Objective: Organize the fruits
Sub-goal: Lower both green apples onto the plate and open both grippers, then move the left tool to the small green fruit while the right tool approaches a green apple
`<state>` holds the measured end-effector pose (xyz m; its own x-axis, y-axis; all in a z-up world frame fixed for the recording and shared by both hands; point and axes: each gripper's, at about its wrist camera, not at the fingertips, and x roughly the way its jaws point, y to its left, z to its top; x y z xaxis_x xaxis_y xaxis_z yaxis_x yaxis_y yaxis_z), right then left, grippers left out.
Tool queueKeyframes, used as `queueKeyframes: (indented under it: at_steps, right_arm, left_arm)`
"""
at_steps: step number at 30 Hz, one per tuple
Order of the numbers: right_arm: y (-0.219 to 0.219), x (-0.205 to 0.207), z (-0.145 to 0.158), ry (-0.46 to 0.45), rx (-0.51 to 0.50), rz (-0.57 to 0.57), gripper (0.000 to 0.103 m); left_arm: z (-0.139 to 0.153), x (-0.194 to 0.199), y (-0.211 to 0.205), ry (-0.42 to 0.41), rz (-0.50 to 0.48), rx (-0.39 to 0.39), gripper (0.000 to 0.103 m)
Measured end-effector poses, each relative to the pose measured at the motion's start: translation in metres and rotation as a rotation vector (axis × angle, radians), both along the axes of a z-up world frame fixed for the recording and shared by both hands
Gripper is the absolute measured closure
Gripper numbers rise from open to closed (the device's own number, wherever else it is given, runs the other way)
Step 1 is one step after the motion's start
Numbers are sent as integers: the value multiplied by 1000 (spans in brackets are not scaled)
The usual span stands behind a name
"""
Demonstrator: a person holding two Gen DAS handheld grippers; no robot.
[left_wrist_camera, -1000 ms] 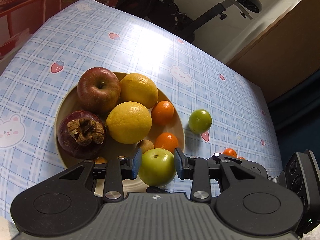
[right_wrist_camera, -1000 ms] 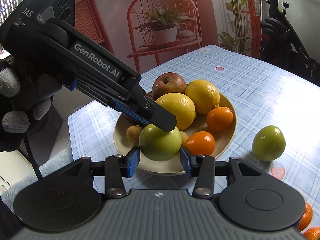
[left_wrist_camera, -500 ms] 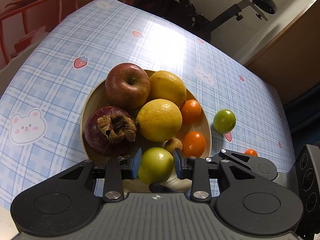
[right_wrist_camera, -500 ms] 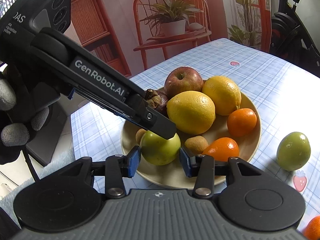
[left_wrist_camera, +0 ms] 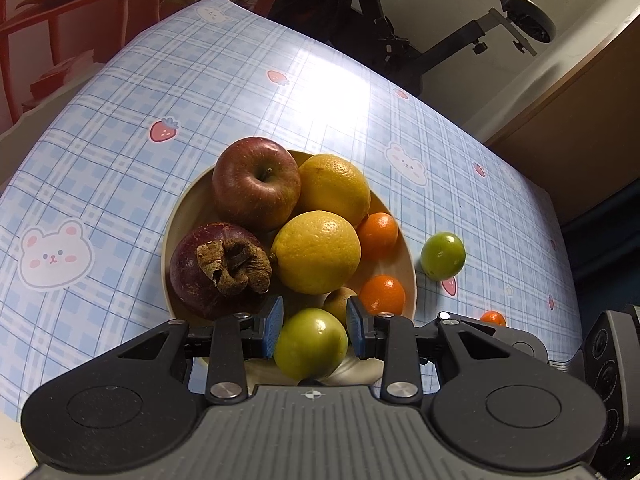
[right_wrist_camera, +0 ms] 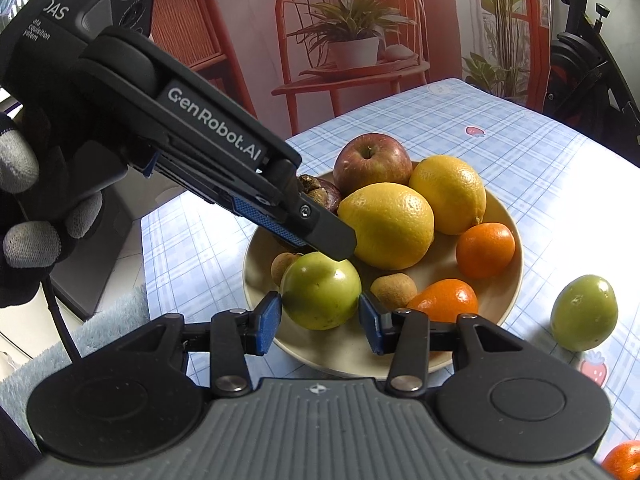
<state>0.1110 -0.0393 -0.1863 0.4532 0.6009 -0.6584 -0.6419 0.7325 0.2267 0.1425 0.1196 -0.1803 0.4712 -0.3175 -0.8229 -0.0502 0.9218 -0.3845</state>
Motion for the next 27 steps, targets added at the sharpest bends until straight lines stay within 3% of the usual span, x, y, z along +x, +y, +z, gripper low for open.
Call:
queueKeyframes:
  at_steps: [14,27]
  right_arm:
    - [-75,-14,15,-50,23,-163,57]
    - [-129,6,7,-36,7,-341,57]
  left_arm:
    - [25,13,-57,-124,-108,72,67]
    - [16,53,-111,-133,-206,89,67]
